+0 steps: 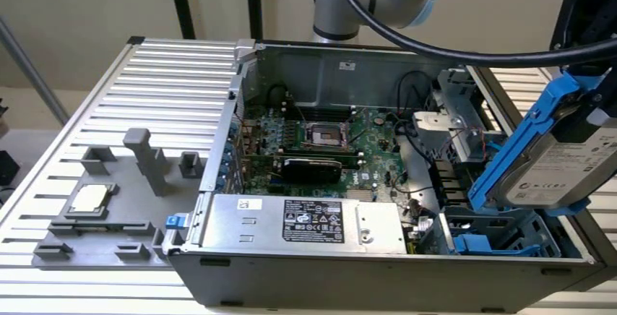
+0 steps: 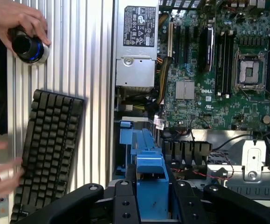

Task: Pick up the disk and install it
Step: 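Pick up the disk, then insert the disk into the insertion slot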

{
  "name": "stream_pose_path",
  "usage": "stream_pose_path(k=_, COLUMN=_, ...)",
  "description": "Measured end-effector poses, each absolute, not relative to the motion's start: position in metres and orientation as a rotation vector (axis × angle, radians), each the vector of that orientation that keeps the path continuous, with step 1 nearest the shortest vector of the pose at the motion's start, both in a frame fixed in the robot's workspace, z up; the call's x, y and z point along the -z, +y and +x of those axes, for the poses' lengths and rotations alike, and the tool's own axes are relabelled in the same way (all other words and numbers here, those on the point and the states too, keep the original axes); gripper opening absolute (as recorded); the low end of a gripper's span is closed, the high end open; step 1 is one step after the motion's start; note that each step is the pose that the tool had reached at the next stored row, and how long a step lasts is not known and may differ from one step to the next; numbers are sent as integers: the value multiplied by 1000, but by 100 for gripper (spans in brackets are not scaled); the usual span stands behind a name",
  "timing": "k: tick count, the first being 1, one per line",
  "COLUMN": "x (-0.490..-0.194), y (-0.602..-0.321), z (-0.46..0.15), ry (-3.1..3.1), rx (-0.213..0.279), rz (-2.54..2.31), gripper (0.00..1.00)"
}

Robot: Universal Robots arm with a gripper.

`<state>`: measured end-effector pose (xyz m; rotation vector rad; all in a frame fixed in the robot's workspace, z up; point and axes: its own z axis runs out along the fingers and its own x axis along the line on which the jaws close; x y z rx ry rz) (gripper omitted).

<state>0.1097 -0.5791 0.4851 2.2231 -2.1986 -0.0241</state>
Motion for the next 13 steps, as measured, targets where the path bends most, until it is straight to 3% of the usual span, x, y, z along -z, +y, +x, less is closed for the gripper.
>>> stream_pose_path(k=13, x=-485, y=-579, z=110, ry=-2199, rx=24, rz=2223, gripper=33)
